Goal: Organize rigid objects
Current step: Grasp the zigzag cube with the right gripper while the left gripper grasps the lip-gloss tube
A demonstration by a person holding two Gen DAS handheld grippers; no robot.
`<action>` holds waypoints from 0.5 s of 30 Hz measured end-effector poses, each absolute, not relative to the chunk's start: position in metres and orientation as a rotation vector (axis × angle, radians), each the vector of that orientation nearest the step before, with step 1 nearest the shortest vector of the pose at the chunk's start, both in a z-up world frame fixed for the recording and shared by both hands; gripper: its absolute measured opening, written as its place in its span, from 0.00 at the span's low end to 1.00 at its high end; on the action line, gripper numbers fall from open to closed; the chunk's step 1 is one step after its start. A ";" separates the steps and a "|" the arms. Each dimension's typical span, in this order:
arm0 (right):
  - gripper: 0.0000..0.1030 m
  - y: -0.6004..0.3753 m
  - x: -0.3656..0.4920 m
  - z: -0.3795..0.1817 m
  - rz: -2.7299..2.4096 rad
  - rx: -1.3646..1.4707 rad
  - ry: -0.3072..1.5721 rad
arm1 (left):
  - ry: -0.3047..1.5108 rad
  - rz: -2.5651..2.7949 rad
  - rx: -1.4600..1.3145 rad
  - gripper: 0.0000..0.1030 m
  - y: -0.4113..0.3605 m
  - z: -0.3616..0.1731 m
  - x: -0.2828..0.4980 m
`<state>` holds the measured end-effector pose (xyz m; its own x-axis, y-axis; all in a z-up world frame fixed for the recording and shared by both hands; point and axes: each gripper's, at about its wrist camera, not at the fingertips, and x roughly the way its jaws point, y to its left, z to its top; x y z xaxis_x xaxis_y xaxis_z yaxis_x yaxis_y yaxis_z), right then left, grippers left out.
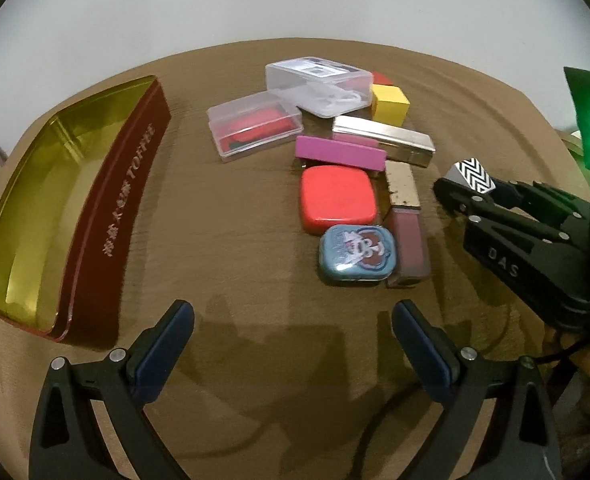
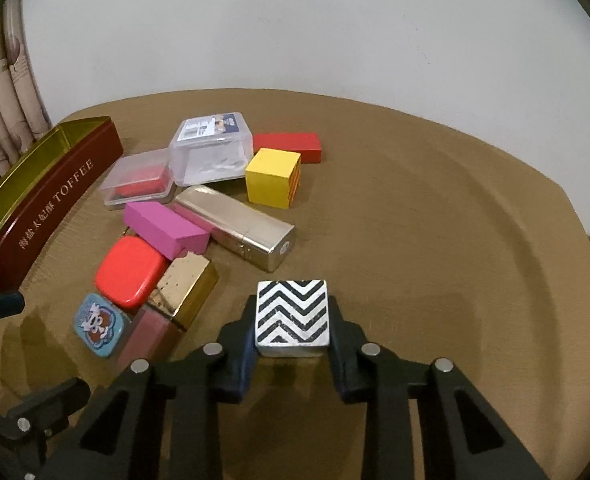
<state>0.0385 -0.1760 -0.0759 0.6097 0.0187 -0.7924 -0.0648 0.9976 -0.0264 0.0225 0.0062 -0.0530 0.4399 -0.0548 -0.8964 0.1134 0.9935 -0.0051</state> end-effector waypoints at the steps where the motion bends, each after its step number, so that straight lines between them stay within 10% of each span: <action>1: 0.29 -0.178 0.038 -0.076 0.036 -0.065 0.906 | 1.109 -0.107 0.057 0.95 0.005 -0.053 0.023; 9: 0.29 -0.205 0.034 -0.078 -0.020 -0.065 0.891 | 1.099 -0.192 0.037 0.93 -0.017 -0.041 0.028; 15: 0.29 -0.221 0.025 -0.078 -0.021 -0.024 0.884 | 1.132 -0.207 0.034 0.70 -0.029 -0.040 0.056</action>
<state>0.0255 -0.2212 -0.0785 0.6342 -0.0280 -0.7727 0.0083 0.9995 -0.0294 0.0562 -0.0293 -0.0397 0.4081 -0.1470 -0.9010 0.1817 0.9803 -0.0776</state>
